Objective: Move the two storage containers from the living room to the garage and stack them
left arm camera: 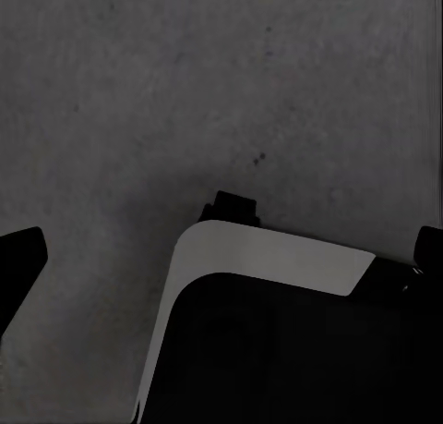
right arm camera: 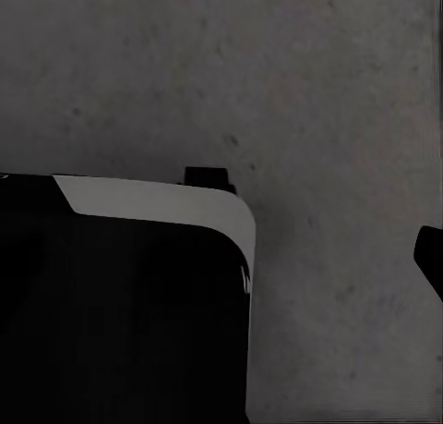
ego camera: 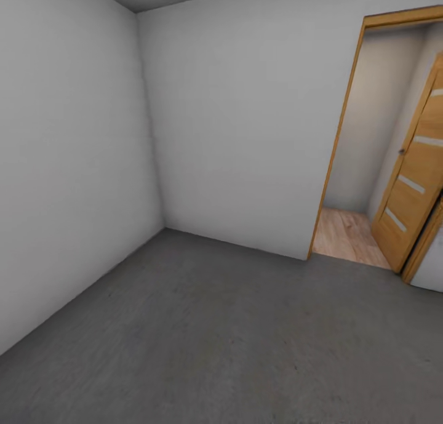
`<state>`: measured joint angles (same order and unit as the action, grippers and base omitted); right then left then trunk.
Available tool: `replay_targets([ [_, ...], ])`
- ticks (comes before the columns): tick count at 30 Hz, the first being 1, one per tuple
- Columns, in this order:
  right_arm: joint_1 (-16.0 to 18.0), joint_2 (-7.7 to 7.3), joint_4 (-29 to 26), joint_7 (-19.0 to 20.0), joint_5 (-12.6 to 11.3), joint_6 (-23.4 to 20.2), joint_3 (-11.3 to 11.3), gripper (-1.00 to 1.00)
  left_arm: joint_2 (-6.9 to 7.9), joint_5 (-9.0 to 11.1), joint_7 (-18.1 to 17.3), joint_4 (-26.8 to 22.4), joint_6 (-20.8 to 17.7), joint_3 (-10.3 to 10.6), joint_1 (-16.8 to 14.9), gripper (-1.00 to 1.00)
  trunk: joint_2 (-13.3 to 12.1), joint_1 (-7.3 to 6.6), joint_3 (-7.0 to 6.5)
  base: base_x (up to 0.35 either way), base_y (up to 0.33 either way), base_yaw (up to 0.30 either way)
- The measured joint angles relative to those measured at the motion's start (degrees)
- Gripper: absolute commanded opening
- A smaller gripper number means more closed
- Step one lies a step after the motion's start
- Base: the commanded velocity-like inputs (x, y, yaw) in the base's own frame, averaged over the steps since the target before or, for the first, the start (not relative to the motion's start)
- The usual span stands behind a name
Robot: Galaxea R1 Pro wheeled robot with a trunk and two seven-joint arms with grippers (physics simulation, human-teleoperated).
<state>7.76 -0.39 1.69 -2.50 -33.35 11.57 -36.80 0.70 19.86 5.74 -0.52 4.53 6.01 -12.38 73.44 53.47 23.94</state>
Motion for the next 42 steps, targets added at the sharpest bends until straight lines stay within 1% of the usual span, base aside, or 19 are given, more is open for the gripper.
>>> replay_targets([
  [42, 0.01, -0.02, 0.0, -0.01, -0.02, -0.03, 0.0, 1.0, 0.0, 0.0, 0.0, 0.0, 0.0, 0.0, 0.0, 1.0, 0.0, 0.0, 0.0, 0.0, 0.0, -0.3],
])
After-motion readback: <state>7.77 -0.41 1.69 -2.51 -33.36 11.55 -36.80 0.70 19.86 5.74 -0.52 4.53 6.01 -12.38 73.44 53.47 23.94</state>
